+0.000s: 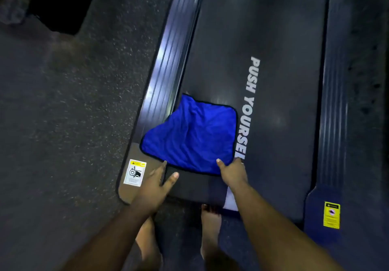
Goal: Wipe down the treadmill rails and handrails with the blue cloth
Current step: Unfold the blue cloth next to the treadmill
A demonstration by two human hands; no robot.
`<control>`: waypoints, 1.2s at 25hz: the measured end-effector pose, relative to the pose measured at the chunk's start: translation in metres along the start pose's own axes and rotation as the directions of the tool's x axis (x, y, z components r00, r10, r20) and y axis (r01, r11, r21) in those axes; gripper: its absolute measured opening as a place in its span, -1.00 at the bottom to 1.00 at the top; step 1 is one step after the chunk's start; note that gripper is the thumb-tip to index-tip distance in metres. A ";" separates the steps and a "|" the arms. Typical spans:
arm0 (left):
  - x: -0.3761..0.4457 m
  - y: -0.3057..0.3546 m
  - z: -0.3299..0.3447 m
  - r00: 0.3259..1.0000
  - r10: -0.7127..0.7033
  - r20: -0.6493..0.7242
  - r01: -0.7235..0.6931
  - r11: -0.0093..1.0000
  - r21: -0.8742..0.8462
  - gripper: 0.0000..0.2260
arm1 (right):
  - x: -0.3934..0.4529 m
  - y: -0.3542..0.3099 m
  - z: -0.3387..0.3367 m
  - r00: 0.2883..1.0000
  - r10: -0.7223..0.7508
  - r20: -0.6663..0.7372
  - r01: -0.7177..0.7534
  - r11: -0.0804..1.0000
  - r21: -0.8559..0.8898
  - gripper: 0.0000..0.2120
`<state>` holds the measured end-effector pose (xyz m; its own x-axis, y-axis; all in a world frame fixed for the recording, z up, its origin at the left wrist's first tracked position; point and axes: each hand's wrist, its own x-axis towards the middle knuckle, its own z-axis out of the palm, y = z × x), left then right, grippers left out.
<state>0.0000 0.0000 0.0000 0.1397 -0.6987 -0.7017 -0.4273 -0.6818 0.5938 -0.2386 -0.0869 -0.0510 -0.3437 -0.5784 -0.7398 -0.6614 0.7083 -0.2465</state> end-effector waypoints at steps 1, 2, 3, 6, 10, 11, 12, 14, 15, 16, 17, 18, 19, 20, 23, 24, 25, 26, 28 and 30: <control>0.009 -0.005 0.006 1.000 -0.018 0.004 0.018 0.999 -0.039 -0.22 | 0.007 -0.002 0.008 1.000 0.010 -0.029 -0.008 0.999 0.053 -0.38; 0.017 -0.006 0.010 0.999 -0.038 0.016 0.039 0.996 -0.084 -0.19 | 0.013 -0.004 0.012 0.998 0.033 -0.053 -0.026 0.992 0.126 -0.43; 0.020 -0.005 0.012 0.998 -0.052 0.027 0.055 0.993 -0.109 -0.20 | 0.014 -0.008 0.015 0.998 0.047 -0.051 -0.035 0.976 0.213 -0.49; 0.013 0.019 0.008 1.000 0.011 0.022 -0.012 0.999 0.031 -0.33 | -0.010 -0.032 0.004 0.994 -0.040 0.098 -0.012 0.878 0.478 -0.68; -0.041 0.103 -0.040 0.970 0.238 0.051 -0.243 0.944 0.224 -0.17 | -0.120 -0.099 -0.059 0.877 -0.381 0.294 -0.004 0.605 0.796 -0.53; -0.063 0.130 -0.057 0.958 0.285 0.042 -0.287 0.936 0.202 -0.17 | -0.155 -0.116 -0.078 0.821 -0.476 0.316 0.024 0.582 0.813 -0.46; -0.087 0.158 -0.074 0.946 0.323 0.013 -0.320 0.932 0.171 -0.22 | -0.189 -0.131 -0.099 0.771 -0.548 0.325 0.052 0.563 0.825 -0.39; -0.141 0.208 -0.113 0.914 0.399 -0.072 -0.389 0.913 0.123 -0.38 | -0.254 -0.158 -0.143 0.729 -0.609 0.312 0.135 0.576 0.806 -0.34; -0.166 0.230 -0.133 0.902 0.418 -0.105 -0.408 0.907 0.102 -0.45 | -0.281 -0.172 -0.166 0.724 -0.634 0.271 0.215 0.580 0.785 -0.36; -0.192 0.248 -0.155 0.901 0.415 -0.127 -0.409 0.910 0.069 -0.50 | -0.308 -0.182 -0.190 0.712 -0.677 0.187 0.345 0.570 0.746 -0.40; -0.219 0.262 -0.177 0.902 0.404 -0.150 -0.404 0.914 0.031 -0.54 | -0.333 -0.188 -0.210 0.694 -0.716 0.077 0.504 0.559 0.658 -0.41; -0.244 0.275 -0.198 0.896 0.410 -0.173 -0.417 0.909 -0.008 -0.58 | -0.354 -0.191 -0.227 0.646 -0.763 -0.028 0.658 0.538 0.527 -0.37; -0.268 0.285 -0.218 0.879 0.434 -0.197 -0.448 0.893 -0.033 -0.59 | -0.376 -0.195 -0.241 0.571 -0.818 -0.070 0.773 0.507 0.380 -0.26; -0.291 0.292 -0.239 0.858 0.468 -0.214 -0.488 0.872 -0.049 -0.61 | -0.397 -0.198 -0.251 0.485 -0.874 -0.039 0.857 0.465 0.223 -0.12; -0.343 0.305 -0.298 0.807 0.534 -0.251 -0.574 0.809 -0.124 -0.70 | -0.452 -0.222 -0.258 0.371 -0.922 0.108 0.929 0.368 -0.050 -0.05; -0.359 0.303 -0.319 0.797 0.544 -0.261 -0.590 0.794 -0.146 -0.76 | -0.467 -0.232 -0.256 0.361 -0.925 0.123 0.933 0.360 -0.028 -0.22; -0.371 0.299 -0.341 0.785 0.552 -0.281 -0.606 0.778 -0.166 -0.84 | -0.479 -0.241 -0.253 0.353 -0.926 0.134 0.935 0.355 -0.010 -0.46; -0.382 0.292 -0.366 0.765 0.561 -0.315 -0.630 0.754 -0.186 -0.90 | -0.493 -0.250 -0.249 0.321 -0.939 0.123 0.947 0.322 -0.013 -0.69; -0.398 0.275 -0.417 0.730 0.574 -0.370 -0.667 0.715 -0.208 -0.95 | -0.516 -0.264 -0.232 0.241 -0.970 0.030 0.970 0.240 -0.027 -0.90; -0.410 0.266 -0.457 0.696 0.629 -0.347 -0.706 0.687 -0.171 -0.91 | -0.549 -0.283 -0.213 0.183 -0.980 -0.078 0.982 0.180 0.052 -0.78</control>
<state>0.2372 0.0061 0.6256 0.1384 -0.9901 0.0216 -0.2398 -0.0123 0.9707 -0.0051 -0.0558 0.5581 0.5329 -0.8319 0.1548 -0.4217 -0.4198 -0.8037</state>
